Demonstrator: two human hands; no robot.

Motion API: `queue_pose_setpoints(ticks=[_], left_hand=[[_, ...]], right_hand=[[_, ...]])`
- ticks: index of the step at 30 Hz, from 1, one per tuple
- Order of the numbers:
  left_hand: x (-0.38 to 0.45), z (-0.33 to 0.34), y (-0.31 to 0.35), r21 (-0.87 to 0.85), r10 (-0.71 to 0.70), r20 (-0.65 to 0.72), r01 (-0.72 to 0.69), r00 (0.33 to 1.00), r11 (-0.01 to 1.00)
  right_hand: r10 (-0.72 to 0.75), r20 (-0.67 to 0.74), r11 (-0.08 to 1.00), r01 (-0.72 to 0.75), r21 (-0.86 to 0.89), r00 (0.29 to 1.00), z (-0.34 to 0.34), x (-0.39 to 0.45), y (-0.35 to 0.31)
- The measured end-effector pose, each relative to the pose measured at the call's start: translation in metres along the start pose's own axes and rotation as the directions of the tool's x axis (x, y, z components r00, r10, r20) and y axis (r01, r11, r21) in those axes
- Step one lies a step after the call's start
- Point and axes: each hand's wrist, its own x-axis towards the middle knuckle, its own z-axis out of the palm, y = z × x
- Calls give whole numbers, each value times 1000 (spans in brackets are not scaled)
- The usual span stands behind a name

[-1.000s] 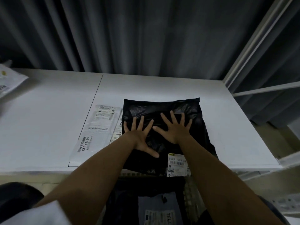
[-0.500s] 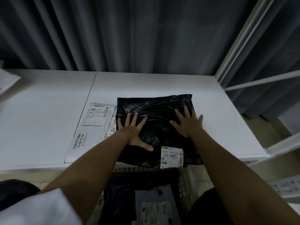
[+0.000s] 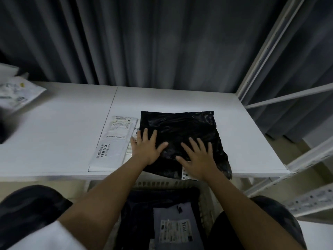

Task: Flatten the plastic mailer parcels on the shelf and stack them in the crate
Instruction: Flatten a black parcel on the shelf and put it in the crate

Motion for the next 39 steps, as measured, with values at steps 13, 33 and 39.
queue_pose_setpoints(ticks=[13, 33, 39], left_hand=[[-3, -21, -111, -323, -502, -31, 467, 864, 823], [29, -13, -106, -612, -425, 242, 477, 872, 631], [-5, -30, -106, -843, -371, 175, 333, 912, 422]], right_hand=[[-41, -281, 988, 80, 129, 959, 8, 4, -54], [52, 160, 998, -58, 35, 986, 14, 14, -39], [41, 270, 999, -44, 4, 962, -3, 12, -41]])
